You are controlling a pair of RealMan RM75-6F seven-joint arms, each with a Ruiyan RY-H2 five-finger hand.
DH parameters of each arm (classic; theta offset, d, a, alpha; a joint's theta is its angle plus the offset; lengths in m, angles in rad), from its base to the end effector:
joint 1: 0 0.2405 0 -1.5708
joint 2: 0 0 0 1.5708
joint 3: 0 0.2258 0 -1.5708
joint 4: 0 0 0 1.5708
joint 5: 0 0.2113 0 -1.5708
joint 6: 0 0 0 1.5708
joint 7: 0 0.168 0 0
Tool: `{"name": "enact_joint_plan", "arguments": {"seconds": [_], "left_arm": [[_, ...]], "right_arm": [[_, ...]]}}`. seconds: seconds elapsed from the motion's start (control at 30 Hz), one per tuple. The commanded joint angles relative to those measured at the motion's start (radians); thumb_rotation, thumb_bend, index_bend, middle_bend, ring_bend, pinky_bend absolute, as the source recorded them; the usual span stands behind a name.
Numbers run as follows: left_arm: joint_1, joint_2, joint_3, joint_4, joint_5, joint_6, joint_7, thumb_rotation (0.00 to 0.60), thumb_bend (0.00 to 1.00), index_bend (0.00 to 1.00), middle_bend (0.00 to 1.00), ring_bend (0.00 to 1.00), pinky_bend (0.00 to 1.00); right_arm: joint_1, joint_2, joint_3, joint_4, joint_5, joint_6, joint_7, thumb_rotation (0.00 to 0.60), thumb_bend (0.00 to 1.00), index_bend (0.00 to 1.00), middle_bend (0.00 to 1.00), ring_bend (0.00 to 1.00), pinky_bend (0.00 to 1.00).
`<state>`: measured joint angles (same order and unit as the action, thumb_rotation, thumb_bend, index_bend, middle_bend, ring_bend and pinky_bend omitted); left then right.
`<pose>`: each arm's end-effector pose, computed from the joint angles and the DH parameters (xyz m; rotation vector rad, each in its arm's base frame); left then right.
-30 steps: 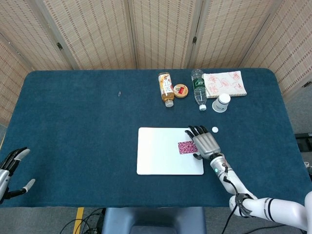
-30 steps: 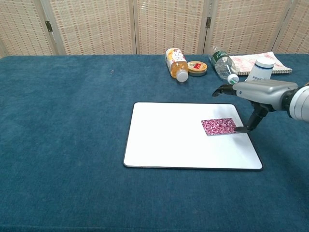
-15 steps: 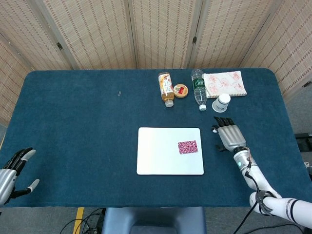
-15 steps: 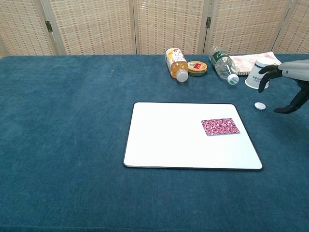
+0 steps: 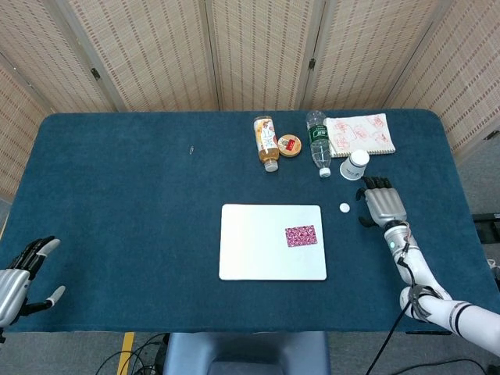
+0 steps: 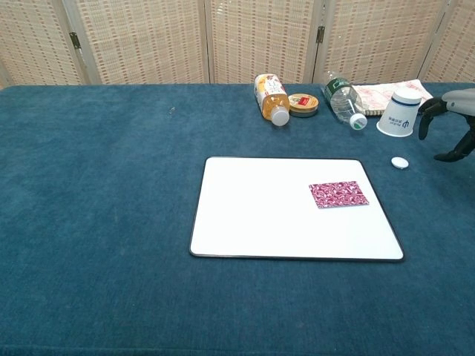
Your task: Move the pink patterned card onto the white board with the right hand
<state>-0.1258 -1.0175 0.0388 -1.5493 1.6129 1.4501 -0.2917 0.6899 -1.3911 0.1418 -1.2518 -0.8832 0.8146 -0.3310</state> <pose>-0.2931 0.1958 0.1557 -1.5102 -1.0413 -0.9830 -0.2569 -0.3856 0.0471 1.6248 -1.0026 0.5339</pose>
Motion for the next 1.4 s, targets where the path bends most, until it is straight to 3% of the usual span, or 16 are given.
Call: {"name": "enact_joint_plan", "arguments": {"seconds": [0.03, 0.8, 1.4], "left_arm": [[-0.002, 0.000, -0.001, 0.002, -0.003, -0.004, -0.002, 0.600, 0.34, 0.11, 0.08, 0.07, 0.23], [-0.009, 0.001, -0.002, 0.018, -0.013, -0.021, -0.034, 0.600, 0.34, 0.11, 0.08, 0.07, 0.23], [-0.012, 0.000, -0.004, 0.028, -0.024, -0.030, -0.045, 0.600, 0.34, 0.11, 0.08, 0.07, 0.23]], "right_arm": [[0.016, -0.042, -0.001, 0.056, -0.003, -0.012, -0.012, 0.600, 0.21, 0.39, 0.08, 0.00, 0.00], [0.059, -0.173, 0.014, 0.217, 0.000, -0.072, -0.029, 0.600, 0.21, 0.39, 0.09, 0.00, 0.00], [0.071, -0.217, 0.024, 0.299, -0.012, -0.114, -0.011, 0.600, 0.21, 0.42, 0.10, 0.00, 0.00]]}}
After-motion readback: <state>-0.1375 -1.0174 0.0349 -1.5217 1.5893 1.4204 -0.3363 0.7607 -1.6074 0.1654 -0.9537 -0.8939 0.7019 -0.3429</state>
